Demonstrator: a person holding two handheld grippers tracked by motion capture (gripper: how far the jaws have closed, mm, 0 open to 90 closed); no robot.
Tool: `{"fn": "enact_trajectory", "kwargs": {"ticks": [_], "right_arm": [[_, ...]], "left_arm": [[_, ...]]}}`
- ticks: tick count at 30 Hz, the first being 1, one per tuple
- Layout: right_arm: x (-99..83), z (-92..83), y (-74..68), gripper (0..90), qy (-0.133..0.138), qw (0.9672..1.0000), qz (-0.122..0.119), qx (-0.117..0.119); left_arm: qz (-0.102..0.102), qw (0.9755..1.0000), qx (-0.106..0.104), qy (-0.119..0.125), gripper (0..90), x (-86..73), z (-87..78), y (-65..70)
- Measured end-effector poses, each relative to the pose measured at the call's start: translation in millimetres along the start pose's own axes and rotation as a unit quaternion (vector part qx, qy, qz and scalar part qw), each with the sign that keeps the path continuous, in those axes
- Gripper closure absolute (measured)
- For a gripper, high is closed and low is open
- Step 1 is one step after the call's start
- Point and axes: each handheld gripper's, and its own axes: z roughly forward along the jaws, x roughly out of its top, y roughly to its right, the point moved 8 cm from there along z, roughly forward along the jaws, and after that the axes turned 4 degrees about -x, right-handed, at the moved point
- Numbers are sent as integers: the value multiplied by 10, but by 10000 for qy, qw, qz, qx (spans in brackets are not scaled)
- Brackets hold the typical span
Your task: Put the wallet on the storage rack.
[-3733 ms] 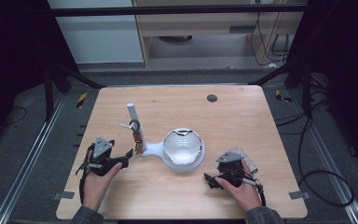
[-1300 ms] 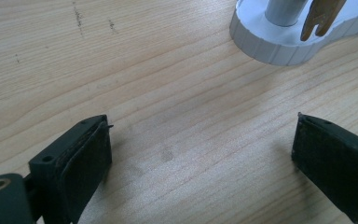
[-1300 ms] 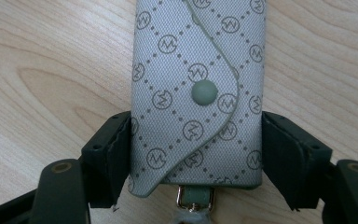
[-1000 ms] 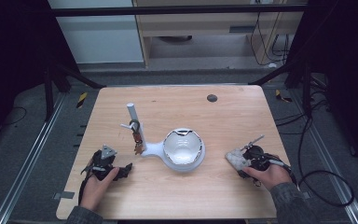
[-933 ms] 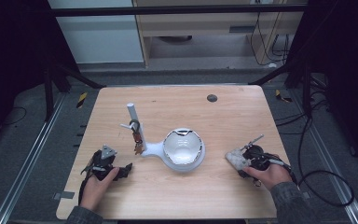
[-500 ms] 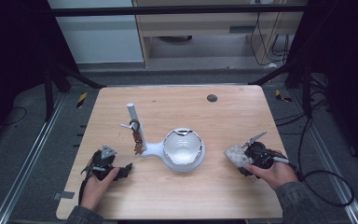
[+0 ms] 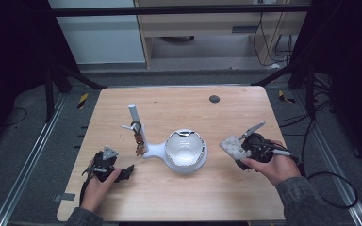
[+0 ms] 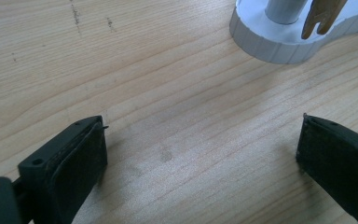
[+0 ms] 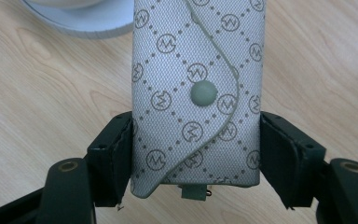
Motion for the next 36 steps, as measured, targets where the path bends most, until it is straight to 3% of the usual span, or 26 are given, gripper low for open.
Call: {"fn": "enact_trajectory", "kwargs": {"ticks": [13, 21, 36], "right_arm": [[268, -303, -119, 318, 17, 9990, -417, -172], [404, -397, -158, 317, 39, 9976, -653, -238], [576, -396, -387, 318, -46, 9967, -796, -166]], "left_arm": [[4, 10000, 12, 1, 0, 3, 7, 1], [-1, 10000, 16, 1, 0, 4, 7, 1], [-17, 10000, 33, 0, 0, -1, 1, 1]]}}
